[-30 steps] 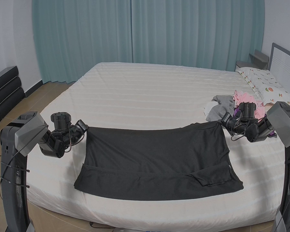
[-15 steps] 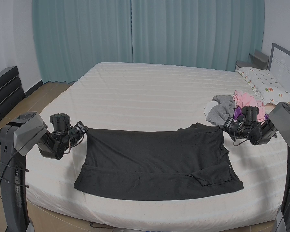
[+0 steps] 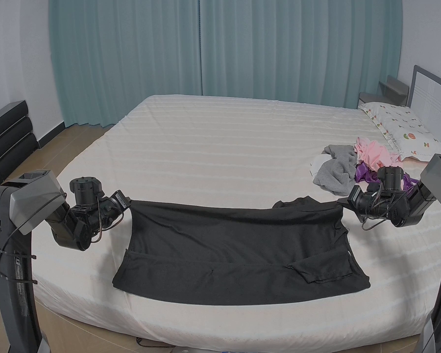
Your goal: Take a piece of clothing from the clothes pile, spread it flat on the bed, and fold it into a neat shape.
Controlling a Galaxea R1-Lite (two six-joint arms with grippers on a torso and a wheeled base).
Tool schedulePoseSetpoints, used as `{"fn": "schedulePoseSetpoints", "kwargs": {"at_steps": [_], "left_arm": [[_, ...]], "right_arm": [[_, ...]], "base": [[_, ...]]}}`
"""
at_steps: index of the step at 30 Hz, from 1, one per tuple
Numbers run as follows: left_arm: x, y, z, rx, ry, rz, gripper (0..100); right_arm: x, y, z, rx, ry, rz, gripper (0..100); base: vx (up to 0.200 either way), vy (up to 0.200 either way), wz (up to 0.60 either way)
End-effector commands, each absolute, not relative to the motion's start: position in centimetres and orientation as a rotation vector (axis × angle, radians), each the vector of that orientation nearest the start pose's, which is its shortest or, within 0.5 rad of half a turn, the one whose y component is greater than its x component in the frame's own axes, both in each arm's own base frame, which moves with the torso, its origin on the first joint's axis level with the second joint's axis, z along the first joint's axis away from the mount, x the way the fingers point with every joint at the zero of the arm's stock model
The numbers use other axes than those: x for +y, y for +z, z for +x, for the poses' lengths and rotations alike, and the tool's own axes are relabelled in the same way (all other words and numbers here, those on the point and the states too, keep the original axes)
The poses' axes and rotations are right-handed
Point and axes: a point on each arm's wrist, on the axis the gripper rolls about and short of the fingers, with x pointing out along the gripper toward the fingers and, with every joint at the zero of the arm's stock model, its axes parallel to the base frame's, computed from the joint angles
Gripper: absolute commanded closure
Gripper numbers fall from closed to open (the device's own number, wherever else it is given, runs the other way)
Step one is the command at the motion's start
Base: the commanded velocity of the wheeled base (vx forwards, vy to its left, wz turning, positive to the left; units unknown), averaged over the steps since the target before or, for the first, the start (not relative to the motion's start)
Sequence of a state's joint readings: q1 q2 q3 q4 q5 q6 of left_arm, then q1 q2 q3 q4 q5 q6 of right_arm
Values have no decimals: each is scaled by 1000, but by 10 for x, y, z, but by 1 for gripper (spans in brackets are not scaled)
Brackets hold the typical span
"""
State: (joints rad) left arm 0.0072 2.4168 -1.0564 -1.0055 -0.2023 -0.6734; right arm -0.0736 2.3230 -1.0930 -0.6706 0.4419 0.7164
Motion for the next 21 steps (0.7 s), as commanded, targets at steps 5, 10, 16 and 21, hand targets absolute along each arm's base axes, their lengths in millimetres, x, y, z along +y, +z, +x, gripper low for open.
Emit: {"fn": "schedulePoseSetpoints", "kwargs": {"at_steps": [5, 10, 16, 21], "left_arm": [[5, 19, 408, 405, -57, -676, 100], [3, 13, 392, 436, -56, -654, 100], [3, 3, 370, 461, -67, -614, 100], [2, -2, 354, 476, -65, -610, 100]], "right_arm": [[-27, 36, 400, 644, 175, 836, 100], [-35, 33, 387, 653, 189, 850, 100], [-44, 25, 376, 682, 197, 841, 100], [-48, 15, 367, 713, 192, 810, 100]], "base": [[0, 0, 0], [0, 0, 0], [0, 0, 0], [0, 0, 0]]}}
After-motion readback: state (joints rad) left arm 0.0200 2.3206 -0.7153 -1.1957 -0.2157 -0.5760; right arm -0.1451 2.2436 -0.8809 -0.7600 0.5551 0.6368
